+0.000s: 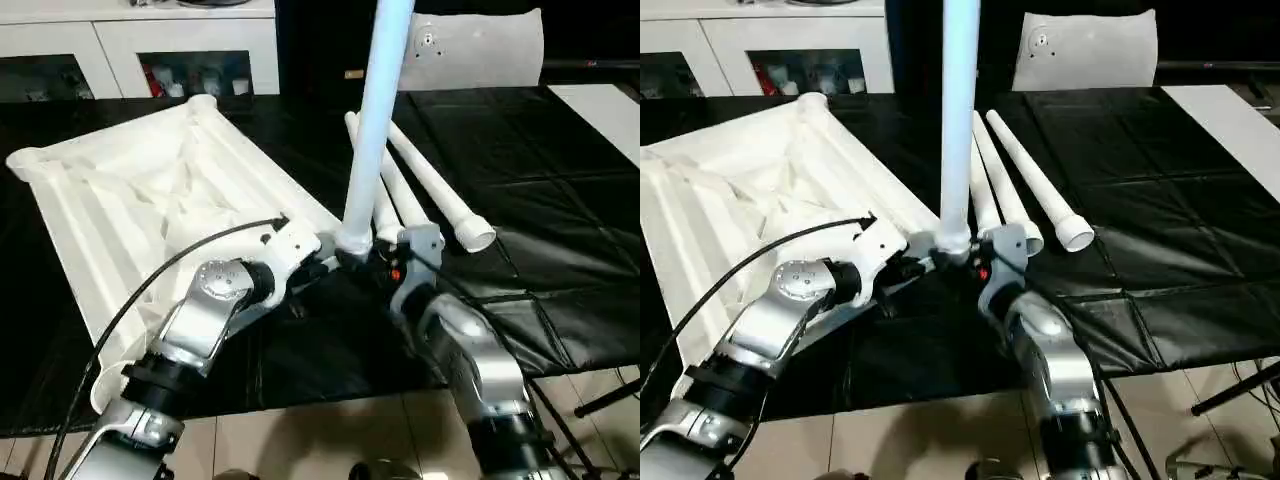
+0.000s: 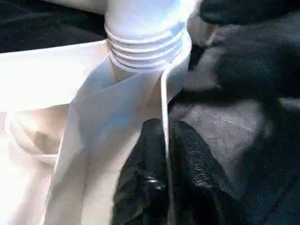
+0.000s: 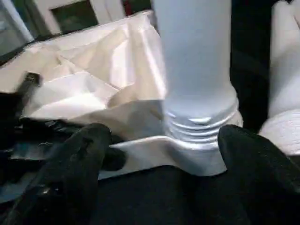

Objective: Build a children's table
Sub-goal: Rotate leg to tighten, then rotate table base

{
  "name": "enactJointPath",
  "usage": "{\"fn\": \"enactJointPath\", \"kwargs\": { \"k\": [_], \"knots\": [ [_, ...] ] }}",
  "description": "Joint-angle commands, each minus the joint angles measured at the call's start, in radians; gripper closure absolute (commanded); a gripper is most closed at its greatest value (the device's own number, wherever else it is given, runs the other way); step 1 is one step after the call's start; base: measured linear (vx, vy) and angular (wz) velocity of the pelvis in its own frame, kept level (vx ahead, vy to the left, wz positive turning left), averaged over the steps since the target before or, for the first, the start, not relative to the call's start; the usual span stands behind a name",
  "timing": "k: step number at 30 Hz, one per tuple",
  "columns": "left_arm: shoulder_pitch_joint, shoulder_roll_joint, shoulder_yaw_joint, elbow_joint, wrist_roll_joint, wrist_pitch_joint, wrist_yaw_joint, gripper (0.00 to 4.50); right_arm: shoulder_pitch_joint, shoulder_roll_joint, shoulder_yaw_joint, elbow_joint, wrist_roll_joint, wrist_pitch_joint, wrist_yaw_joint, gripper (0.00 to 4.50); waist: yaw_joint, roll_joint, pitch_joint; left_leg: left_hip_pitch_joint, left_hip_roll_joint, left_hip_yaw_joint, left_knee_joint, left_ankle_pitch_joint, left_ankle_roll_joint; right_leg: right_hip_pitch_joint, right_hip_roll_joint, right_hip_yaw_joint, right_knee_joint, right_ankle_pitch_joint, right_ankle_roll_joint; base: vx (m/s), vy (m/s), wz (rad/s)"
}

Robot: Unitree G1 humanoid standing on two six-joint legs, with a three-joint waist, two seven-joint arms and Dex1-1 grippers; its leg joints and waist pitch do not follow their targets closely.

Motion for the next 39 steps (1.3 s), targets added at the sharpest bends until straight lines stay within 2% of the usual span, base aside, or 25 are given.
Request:
{"fn": "enactJointPath", "kwargs": {
  "k": [1,4,7,8,10,13,15,17,21,24,25,26,28,30,35,36,37,38,39],
  "knots": [
    [-0.009,0.015,0.03,-0.008,-0.019,-0.032,-0.008,3.74,0.026,-0.019,-0.002,-0.055,0.001,0.028,0.0,0.07,0.011,0.002,-0.063,-0.005,0.038,-0.011,-0.056,-0.085,0.068,0.063,-0.081,0.058,-0.072,-0.093,-0.205,0.0,0.0,0.0],
    [0.005,0.02,0.062,-0.026,-0.062,-0.056,-0.027,3.51,0.064,-0.039,0.005,-0.089,-0.01,0.048,-0.009,0.0,0.019,0.001,-0.066,-0.006,0.038,-0.01,-0.054,-0.072,0.07,0.066,-0.081,0.059,-0.068,-0.057,-0.213,0.0,0.0,0.0],
    [0.011,0.029,0.143,-0.049,-0.116,-0.014,-0.002,3.51,0.073,-0.047,0.012,-0.079,-0.028,0.067,-0.021,0.0,0.023,0.002,-0.065,-0.004,0.035,-0.008,-0.054,-0.091,0.062,0.064,-0.081,0.057,-0.072,-0.097,-0.216,0.0,0.0,0.0],
    [0.012,0.064,0.188,-0.058,-0.12,0.007,0.019,3.51,0.066,-0.044,0.016,-0.068,-0.031,0.079,-0.035,0.0,0.025,0.002,-0.065,-0.003,0.036,-0.008,-0.054,-0.096,0.056,0.063,-0.08,0.057,-0.072,-0.113,-0.211,0.0,0.0,0.0],
    [0.012,0.081,0.204,-0.061,-0.12,0.014,0.028,3.51,0.064,-0.044,0.021,-0.067,-0.031,0.086,-0.039,0.0,0.026,0.005,-0.066,-0.001,0.036,-0.009,-0.054,-0.096,0.051,0.062,-0.079,0.057,-0.071,-0.117,-0.203,0.0,0.0,0.0],
    [0.031,0.22,0.263,-0.076,-0.052,0.055,0.086,3.78,0.054,-0.053,0.083,-0.055,-0.054,0.124,-0.027,0.0,0.025,0.01,-0.069,-0.002,0.035,-0.013,-0.055,-0.086,0.038,0.065,-0.074,0.054,-0.062,-0.091,-0.194,0.0,0.0,0.0],
    [0.041,0.272,0.275,-0.078,-0.003,0.074,0.123,3.85,0.048,-0.05,0.099,-0.048,-0.058,0.135,-0.023,0.0,0.024,0.012,-0.07,0.004,0.036,-0.012,-0.052,-0.084,0.034,0.062,-0.074,0.056,-0.061,-0.074,-0.193,0.0,0.0,0.0],
    [0.064,0.342,0.274,-0.082,0.062,0.092,0.149,3.96,0.033,-0.04,0.111,-0.021,-0.069,0.142,-0.031,0.0,0.029,0.015,-0.071,0.008,0.038,-0.012,-0.052,-0.075,0.029,0.06,-0.075,0.058,-0.055,-0.043,-0.206,0.0,0.0,0.0],
    [0.103,0.421,0.273,-0.091,0.123,0.127,0.171,4.27,-0.006,-0.016,0.118,0.039,-0.092,0.154,-0.063,0.0,0.03,0.018,-0.07,0.011,0.039,-0.012,-0.056,-0.097,0.009,0.057,-0.075,0.058,-0.053,-0.048,-0.215,0.0,0.0,0.0],
    [0.151,0.48,0.226,-0.087,0.161,0.152,0.178,4.42,-0.05,-0.002,0.13,0.107,-0.11,0.153,-0.097,0.0,0.032,0.012,-0.07,0.01,0.039,-0.013,-0.057,-0.123,-0.007,0.056,-0.078,0.059,-0.054,-0.082,-0.21,0.0,0.0,0.0],
    [0.154,0.482,0.222,-0.088,0.163,0.155,0.176,4.42,-0.052,-0.001,0.131,0.111,-0.11,0.153,-0.098,0.0,0.032,0.013,-0.068,0.01,0.038,-0.014,-0.059,-0.127,-0.01,0.056,-0.079,0.06,-0.054,-0.091,-0.208,0.0,0.0,0.0],
    [0.161,0.487,0.215,-0.089,0.167,0.161,0.173,4.42,-0.057,0.0,0.132,0.119,-0.11,0.153,-0.099,0.0,0.035,0.016,-0.068,0.015,0.039,-0.012,-0.057,-0.136,-0.014,0.051,-0.079,0.061,-0.057,-0.098,-0.205,0.0,0.0,0.0],
    [0.191,0.501,0.187,-0.105,0.198,0.2,0.161,4.42,-0.083,0.006,0.136,0.156,-0.111,0.145,-0.105,0.0,0.035,0.012,-0.067,0.01,0.039,-0.014,-0.059,-0.141,-0.017,0.055,-0.079,0.061,-0.054,-0.109,-0.2,0.0,0.0,0.0],
    [0.203,0.502,0.18,-0.116,0.201,0.221,0.148,4.42,-0.096,0.011,0.135,0.175,-0.114,0.141,-0.105,0.0,0.037,0.014,-0.067,0.014,0.04,-0.014,-0.059,-0.162,-0.024,0.051,-0.081,0.062,-0.058,-0.128,-0.199,0.0,0.0,0.0],
    [0.234,0.524,0.152,-0.156,0.2,0.267,0.097,4.42,-0.137,0.024,0.136,0.239,-0.124,0.115,-0.108,0.0,0.033,0.012,-0.068,0.01,0.038,-0.015,-0.058,-0.164,-0.027,0.053,-0.081,0.061,-0.057,-0.128,-0.2,0.0,0.0,0.0],
    [0.263,0.544,0.126,-0.211,0.148,0.295,0.008,4.42,-0.17,0.034,0.137,0.284,-0.127,0.094,-0.107,0.0,0.032,0.013,-0.07,0.01,0.038,-0.016,-0.058,-0.158,-0.026,0.054,-0.084,0.062,-0.054,-0.118,-0.208,0.0,0.0,0.0],
    [0.267,0.546,0.122,-0.219,0.14,0.3,-0.005,4.42,-0.175,0.035,0.137,0.291,-0.127,0.091,-0.107,0.0,0.029,0.012,-0.071,0.007,0.038,-0.018,-0.059,-0.156,-0.027,0.056,-0.084,0.061,-0.052,-0.116,-0.214,0.0,0.0,0.0],
    [0.273,0.549,0.118,-0.234,0.128,0.308,-0.023,4.42,-0.181,0.037,0.137,0.301,-0.127,0.086,-0.107,0.0,0.028,0.013,-0.07,0.01,0.038,-0.015,-0.057,-0.16,-0.025,0.053,-0.081,0.061,-0.055,-0.119,-0.217,0.0,0.0,0.0],
    [0.306,0.562,0.099,-0.31,0.064,0.34,-0.111,4.42,-0.207,0.046,0.14,0.337,-0.127,0.07,-0.104,0.0,0.028,0.011,-0.069,0.011,0.037,-0.013,-0.056,-0.159,-0.023,0.052,-0.081,0.062,-0.054,-0.116,-0.224,0.0,0.0,0.0]
  ]
}}
